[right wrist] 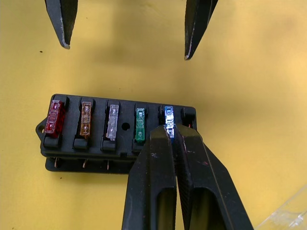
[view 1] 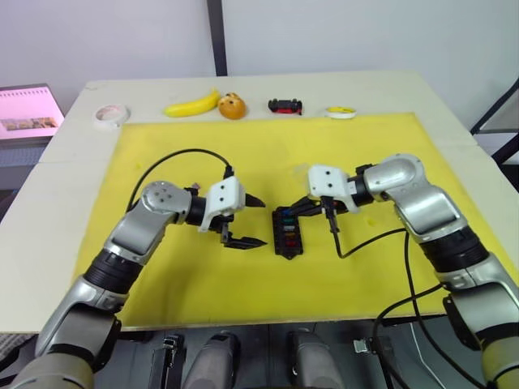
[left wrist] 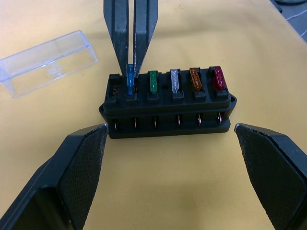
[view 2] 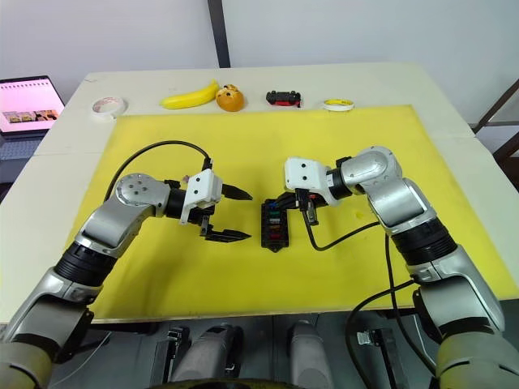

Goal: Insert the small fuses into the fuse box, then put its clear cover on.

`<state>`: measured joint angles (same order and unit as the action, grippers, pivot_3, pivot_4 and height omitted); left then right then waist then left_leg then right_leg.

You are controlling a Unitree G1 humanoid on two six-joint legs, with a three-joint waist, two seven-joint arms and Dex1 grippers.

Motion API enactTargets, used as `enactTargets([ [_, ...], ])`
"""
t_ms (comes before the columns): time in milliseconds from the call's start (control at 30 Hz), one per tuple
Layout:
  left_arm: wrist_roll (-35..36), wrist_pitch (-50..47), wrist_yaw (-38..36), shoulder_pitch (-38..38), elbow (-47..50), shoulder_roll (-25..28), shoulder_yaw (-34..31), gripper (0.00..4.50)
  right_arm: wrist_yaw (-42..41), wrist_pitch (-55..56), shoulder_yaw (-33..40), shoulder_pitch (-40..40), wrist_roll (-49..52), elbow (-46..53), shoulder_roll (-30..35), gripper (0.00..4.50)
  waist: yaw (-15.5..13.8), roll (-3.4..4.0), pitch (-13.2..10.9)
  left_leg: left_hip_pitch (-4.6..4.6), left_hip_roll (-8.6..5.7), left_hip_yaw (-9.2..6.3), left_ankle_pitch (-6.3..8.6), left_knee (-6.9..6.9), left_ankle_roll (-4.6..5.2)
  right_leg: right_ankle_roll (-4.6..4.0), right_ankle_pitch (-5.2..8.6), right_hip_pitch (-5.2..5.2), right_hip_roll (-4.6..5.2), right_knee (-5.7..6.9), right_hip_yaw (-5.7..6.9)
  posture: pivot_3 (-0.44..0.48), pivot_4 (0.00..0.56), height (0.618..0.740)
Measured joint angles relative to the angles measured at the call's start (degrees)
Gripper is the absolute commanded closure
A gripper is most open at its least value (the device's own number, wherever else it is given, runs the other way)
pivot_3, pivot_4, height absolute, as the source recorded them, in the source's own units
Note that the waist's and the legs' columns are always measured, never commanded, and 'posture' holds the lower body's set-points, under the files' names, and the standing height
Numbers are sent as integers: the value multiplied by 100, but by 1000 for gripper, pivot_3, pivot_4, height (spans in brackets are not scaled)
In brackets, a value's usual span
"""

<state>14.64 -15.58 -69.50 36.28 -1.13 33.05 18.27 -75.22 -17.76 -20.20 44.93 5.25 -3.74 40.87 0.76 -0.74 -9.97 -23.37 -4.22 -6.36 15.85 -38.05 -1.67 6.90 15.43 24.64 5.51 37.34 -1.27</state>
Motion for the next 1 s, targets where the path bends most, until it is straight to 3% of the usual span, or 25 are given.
enactTargets([
  [567, -30, -1, 0, 2, -9, -11, 0, 37, -38, -71, 1, 4, -95, 1, -64, 4500, 5, 1, 2, 0, 0, -1, 0, -1, 0, 0, 0, 0, 0, 2, 0, 0, 150, 740],
  [1000, -35, -13, 4, 12, -38, -57, 0, 37, -9, -827, 55, 7, 0, 203, -97, 4500, 1, 1, 3, 0, 0, -1, 0, -4, 0, 0, 0, 0, 0, 6, 0, 0, 150, 740],
])
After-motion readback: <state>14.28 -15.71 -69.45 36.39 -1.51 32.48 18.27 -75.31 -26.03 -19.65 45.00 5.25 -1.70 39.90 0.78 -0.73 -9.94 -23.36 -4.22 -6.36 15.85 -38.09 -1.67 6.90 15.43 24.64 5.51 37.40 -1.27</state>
